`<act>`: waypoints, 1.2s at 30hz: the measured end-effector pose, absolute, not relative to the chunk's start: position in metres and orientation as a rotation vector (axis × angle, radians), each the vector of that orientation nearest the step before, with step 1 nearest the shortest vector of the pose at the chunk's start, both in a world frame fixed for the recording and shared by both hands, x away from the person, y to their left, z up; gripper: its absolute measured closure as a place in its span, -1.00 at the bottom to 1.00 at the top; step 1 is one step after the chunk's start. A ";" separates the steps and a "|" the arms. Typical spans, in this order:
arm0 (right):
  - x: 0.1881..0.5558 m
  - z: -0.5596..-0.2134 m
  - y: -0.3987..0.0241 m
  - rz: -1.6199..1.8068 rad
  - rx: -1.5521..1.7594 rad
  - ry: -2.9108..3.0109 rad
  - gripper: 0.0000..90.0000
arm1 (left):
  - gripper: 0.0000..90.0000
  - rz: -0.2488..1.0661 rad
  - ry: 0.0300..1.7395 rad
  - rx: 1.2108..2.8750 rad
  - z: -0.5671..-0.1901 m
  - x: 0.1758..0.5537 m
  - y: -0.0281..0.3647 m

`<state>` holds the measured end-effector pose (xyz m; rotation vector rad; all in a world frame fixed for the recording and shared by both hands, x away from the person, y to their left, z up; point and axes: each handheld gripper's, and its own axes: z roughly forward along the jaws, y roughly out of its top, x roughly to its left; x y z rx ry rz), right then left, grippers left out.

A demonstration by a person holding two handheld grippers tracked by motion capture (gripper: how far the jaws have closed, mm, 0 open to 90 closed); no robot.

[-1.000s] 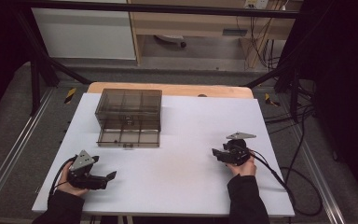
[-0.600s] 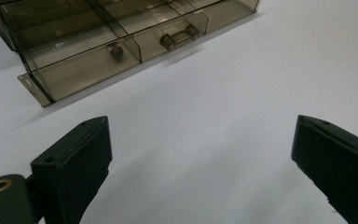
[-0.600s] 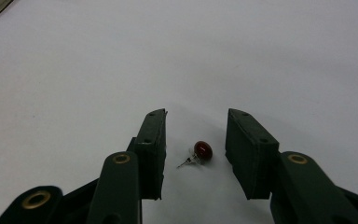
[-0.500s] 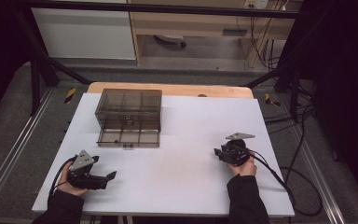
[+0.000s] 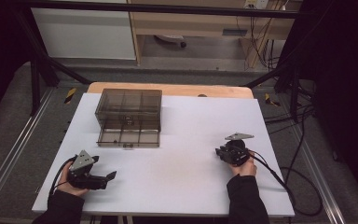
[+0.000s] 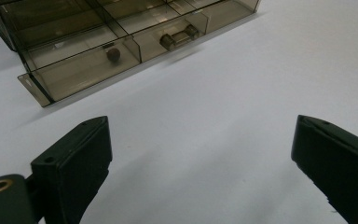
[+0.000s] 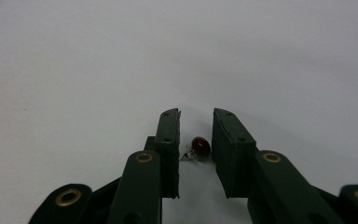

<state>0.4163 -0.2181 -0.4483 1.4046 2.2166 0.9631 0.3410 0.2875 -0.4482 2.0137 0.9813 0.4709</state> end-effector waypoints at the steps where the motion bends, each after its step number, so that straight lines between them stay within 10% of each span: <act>1: 0.416 -0.448 -0.218 0.961 1.402 2.219 0.64 | -0.89 0.471 0.981 2.014 -0.448 0.341 0.287; 36: 0.415 -0.444 -0.219 0.976 1.376 2.236 0.77 | -0.89 0.469 0.982 2.014 -0.448 0.341 0.288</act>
